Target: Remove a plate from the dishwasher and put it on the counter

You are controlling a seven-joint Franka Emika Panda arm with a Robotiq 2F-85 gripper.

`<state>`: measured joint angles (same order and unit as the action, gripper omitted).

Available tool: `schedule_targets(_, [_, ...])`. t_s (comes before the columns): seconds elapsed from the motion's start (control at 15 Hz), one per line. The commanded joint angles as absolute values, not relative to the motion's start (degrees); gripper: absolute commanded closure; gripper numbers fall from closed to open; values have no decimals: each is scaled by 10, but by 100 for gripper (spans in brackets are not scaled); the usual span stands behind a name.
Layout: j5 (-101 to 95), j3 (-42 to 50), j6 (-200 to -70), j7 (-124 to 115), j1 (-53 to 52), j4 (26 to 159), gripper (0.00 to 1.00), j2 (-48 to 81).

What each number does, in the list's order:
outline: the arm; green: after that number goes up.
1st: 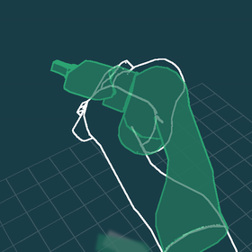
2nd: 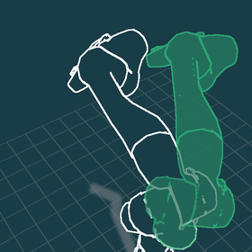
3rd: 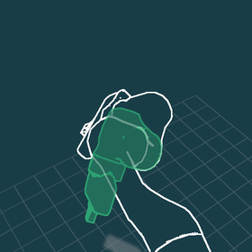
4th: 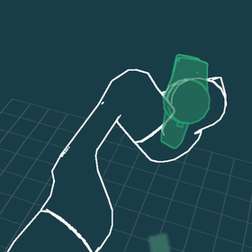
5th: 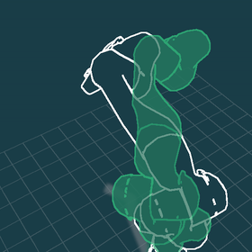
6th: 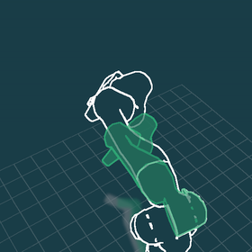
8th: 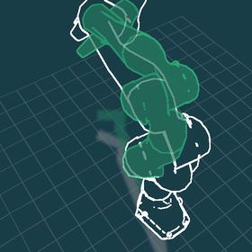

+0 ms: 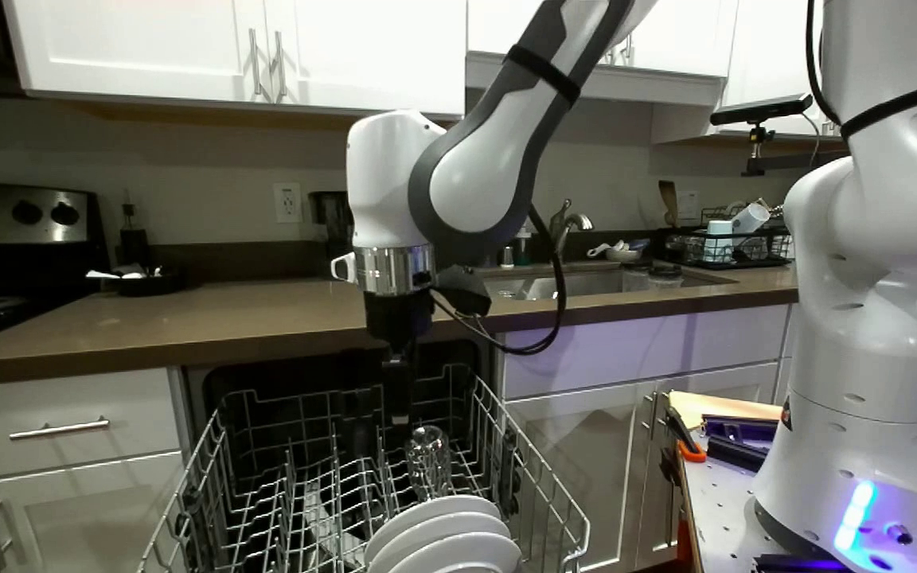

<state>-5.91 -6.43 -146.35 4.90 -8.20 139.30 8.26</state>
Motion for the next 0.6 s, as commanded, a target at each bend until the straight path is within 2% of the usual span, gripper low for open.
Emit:
schedule_targets(0.0, [-58,-58,-1491,64,-67,1362,0,150])
schedule_targets(0.53, [-44,-58,-1504,79,-37,1364,0,213])
